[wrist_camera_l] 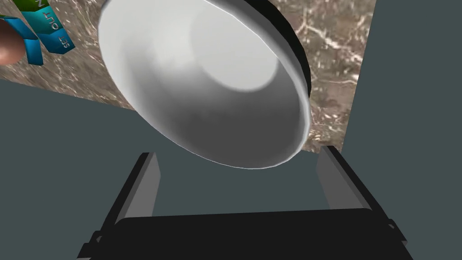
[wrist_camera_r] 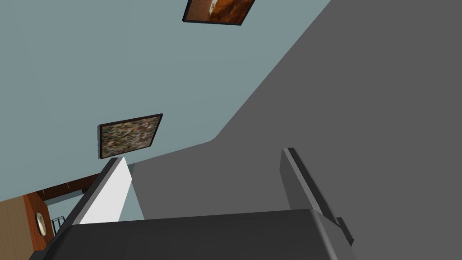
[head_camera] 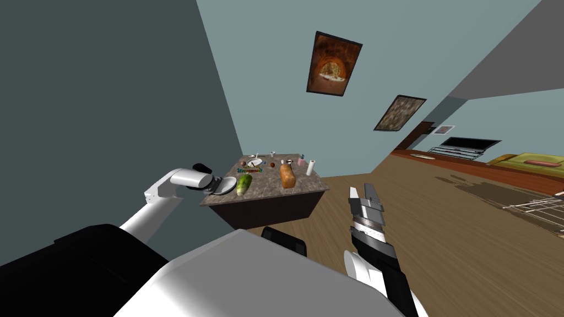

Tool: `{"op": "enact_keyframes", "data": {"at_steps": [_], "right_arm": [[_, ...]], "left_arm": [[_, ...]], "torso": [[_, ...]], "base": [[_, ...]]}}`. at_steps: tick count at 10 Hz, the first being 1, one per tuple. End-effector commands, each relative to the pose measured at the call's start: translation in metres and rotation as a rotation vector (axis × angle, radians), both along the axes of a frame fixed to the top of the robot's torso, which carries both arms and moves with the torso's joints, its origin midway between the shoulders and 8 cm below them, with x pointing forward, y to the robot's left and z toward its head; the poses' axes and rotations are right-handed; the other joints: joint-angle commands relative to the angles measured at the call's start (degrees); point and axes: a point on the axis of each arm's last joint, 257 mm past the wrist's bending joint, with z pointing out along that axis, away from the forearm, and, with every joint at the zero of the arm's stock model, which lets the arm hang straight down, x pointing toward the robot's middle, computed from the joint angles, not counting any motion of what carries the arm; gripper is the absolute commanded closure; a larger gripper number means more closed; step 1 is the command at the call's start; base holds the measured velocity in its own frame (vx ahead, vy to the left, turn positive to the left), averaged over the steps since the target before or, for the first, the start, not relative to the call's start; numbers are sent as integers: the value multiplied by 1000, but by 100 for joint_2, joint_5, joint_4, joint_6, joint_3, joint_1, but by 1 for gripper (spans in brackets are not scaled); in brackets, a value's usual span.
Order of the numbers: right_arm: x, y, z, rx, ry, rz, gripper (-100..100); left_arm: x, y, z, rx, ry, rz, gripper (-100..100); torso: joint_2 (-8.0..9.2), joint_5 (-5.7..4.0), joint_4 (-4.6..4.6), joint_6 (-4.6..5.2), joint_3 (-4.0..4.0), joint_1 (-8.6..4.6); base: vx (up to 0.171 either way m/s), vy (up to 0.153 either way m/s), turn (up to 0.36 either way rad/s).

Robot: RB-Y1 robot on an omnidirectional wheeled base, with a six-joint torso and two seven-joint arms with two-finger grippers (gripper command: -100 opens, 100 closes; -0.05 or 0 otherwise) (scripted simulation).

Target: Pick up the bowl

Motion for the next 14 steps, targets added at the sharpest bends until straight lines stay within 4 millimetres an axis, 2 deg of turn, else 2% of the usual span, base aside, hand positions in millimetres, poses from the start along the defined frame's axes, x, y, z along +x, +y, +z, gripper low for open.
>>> {"op": "enact_keyframes", "data": {"at_steps": [1, 4, 5, 6, 7, 10, 11, 12, 14], "right_arm": [[0, 0, 0, 0, 0, 0, 0], [0, 0, 0, 0, 0, 0, 0], [0, 0, 0, 0, 0, 0, 0], [0, 0, 0, 0, 0, 0, 0], [0, 0, 0, 0, 0, 0, 0], [0, 0, 0, 0, 0, 0, 0], [0, 0, 0, 0, 0, 0, 0], [0, 0, 0, 0, 0, 0, 0], [0, 0, 0, 0, 0, 0, 0]], "left_arm": [[-18, 1, -13, -41, 61, 31, -100], [-43, -4, -36, -106, 143, 67, -100], [-38, -2, -32, -93, 126, 61, -100], [-40, -2, -33, -96, 130, 62, 0], [-38, 1, -41, -96, 129, 65, -100], [-37, 5, -55, -95, 129, 70, -100], [-38, 5, -52, -96, 131, 70, -100], [-37, 5, -52, -95, 129, 69, 100], [-38, 5, -53, -96, 131, 70, 100]], "torso": [[0, 0, 0, 0, 0, 0], [0, 1, 0, -2, 0, 4], [1, 1, 0, -2, 1, 1], [3, -1, 1, -2, 2, -5], [5, -2, 1, -2, 3, -8], [6, -1, 1, -2, 3, -5], [6, -1, 1, -2, 3, -5], [6, -2, 2, -2, 3, -8], [0, -3, 2, 3, 1, -9]], "base": [[18, 33, -84], [14, 29, -59], [4, 9, -6], [0, 0, 0], [-1, 6, -32], [-2, 11, -19], [0, 0, 0], [0, 0, 0], [-2, 0, -2]]}}
